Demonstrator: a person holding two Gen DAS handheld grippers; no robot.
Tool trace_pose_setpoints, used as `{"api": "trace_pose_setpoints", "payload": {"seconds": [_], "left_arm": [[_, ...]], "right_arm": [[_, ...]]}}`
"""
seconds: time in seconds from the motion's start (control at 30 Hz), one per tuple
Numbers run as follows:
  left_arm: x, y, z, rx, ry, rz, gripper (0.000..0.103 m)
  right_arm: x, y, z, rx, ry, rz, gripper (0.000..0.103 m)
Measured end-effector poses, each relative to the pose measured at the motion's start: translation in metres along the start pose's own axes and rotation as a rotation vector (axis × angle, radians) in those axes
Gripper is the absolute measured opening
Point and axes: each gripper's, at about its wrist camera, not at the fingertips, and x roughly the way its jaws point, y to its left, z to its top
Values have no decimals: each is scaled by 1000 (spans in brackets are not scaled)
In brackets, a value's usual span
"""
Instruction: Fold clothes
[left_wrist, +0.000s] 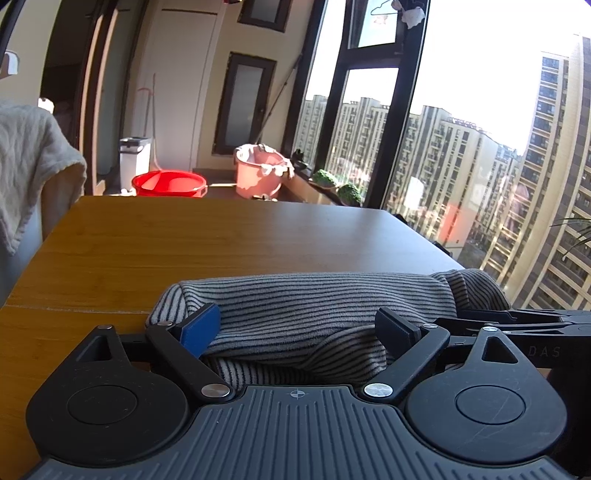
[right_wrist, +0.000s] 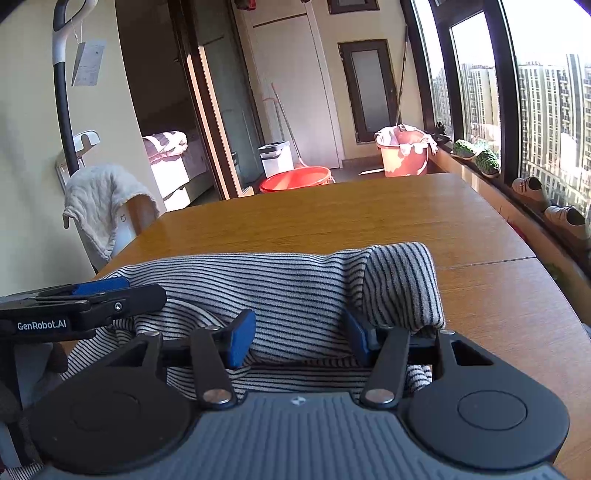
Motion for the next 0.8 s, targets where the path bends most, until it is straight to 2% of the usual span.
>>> {"api": "trace_pose_setpoints", "payload": {"seconds": [0.43, 0.53, 0.7, 0.73, 0.8], "left_arm": [[1, 3, 1, -4, 7, -8, 96], [1, 2, 0, 0, 10, -9, 97], [1, 2, -1, 2, 13, -10, 98], [1, 2, -1, 5, 15, -9, 98], [1, 1, 0, 8, 17, -8, 98]], "right_arm": [[-3, 0, -3, 14, 28, 3, 54], [-5, -1, -6, 19, 36, 15, 60], [-6, 0, -9, 19, 50, 18, 64], [-4, -1, -10, 33, 72, 19, 68], [-6, -5, -12, 62, 77, 21, 69]]}}
